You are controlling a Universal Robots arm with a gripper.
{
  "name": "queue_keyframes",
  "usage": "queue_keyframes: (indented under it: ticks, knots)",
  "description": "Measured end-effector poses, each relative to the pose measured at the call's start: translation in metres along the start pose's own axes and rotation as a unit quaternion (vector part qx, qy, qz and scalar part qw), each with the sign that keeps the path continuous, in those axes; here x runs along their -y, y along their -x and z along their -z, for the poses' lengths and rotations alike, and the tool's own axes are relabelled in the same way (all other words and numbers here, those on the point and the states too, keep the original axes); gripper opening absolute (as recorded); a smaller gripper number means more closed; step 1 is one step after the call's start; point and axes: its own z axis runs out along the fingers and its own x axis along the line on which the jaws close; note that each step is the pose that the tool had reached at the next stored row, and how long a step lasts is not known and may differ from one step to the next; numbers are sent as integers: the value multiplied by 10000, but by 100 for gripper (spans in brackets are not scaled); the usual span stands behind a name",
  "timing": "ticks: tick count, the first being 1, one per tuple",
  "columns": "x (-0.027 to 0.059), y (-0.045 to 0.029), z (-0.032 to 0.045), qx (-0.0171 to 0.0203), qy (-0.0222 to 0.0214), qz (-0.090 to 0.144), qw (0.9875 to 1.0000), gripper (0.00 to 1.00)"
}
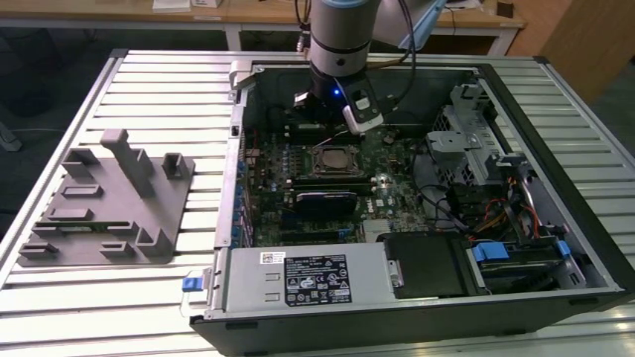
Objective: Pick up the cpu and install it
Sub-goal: 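Install the first cpu locking lever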
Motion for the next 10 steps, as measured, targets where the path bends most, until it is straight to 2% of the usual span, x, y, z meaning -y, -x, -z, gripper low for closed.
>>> queue_keyframes:
  ticks: [4,10]
  knots:
    - [2,0,-8,8,2,1,10000,11]
    - [5,0,-24,96,8,-15,10000,11]
